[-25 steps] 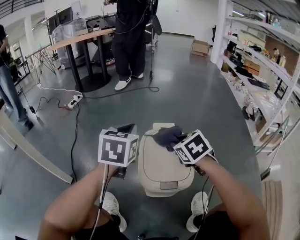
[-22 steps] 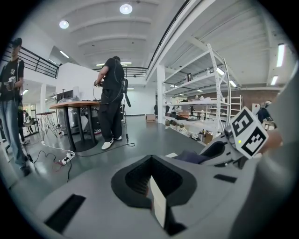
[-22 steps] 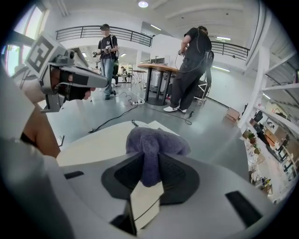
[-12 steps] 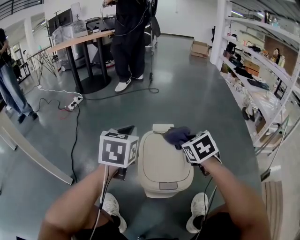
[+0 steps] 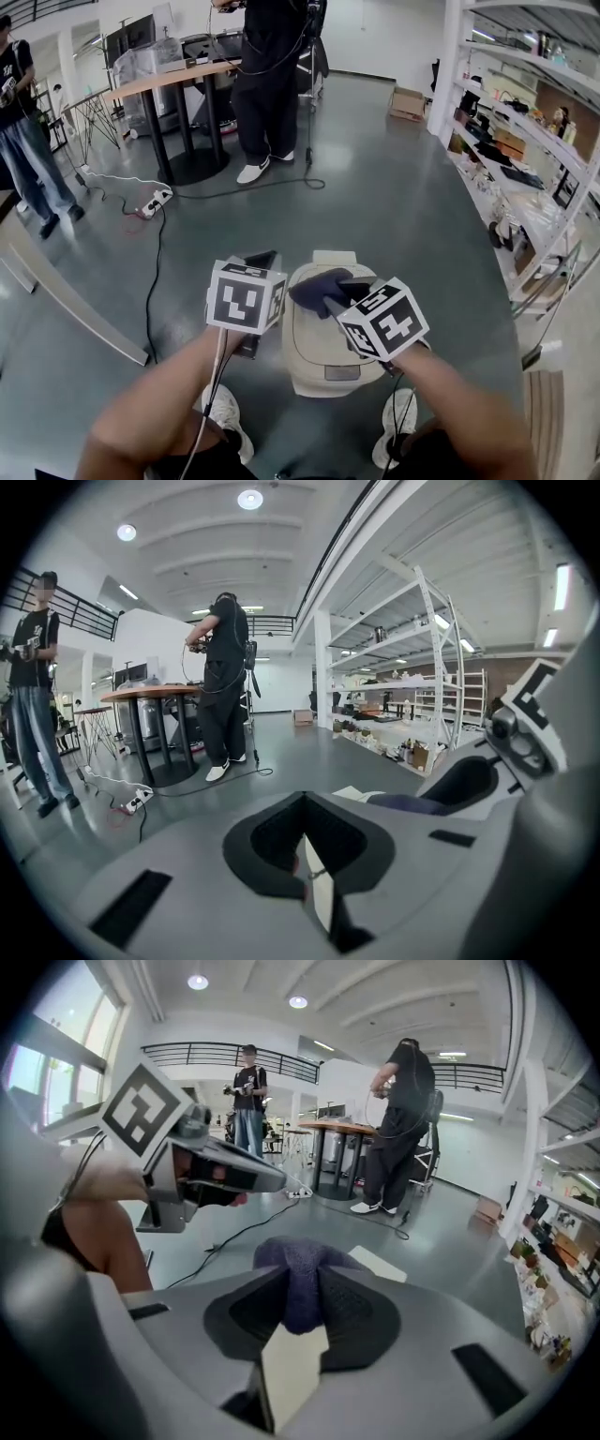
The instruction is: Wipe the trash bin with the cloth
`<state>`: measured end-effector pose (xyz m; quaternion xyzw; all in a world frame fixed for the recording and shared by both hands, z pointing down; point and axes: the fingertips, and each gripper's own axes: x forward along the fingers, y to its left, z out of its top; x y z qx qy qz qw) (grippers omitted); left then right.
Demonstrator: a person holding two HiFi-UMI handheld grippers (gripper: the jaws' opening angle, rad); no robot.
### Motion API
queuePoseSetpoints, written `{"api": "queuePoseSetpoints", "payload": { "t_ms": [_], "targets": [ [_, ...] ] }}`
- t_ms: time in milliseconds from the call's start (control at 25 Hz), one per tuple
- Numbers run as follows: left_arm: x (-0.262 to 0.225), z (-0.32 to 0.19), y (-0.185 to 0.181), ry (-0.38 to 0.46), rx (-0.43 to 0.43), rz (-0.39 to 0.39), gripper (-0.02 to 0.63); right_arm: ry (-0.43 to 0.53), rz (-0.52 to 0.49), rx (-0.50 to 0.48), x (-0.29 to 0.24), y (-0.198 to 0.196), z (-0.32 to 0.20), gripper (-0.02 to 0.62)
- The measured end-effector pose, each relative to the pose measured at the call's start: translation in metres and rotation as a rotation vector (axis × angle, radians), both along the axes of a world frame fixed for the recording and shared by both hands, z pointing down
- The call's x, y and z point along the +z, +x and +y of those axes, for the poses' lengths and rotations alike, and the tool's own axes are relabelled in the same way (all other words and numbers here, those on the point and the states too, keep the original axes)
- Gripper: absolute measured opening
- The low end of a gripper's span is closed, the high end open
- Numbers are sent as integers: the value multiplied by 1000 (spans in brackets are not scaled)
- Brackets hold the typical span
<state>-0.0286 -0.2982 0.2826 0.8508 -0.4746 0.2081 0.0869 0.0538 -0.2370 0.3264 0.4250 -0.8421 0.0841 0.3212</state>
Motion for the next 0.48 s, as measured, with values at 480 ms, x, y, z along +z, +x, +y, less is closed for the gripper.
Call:
{"api": "queuePoseSetpoints", "payload": {
  "t_ms": [480],
  "targets": [
    [4, -3, -20, -9, -34, -7, 0, -97, 82, -115, 45, -35, 27, 94]
  ]
}}
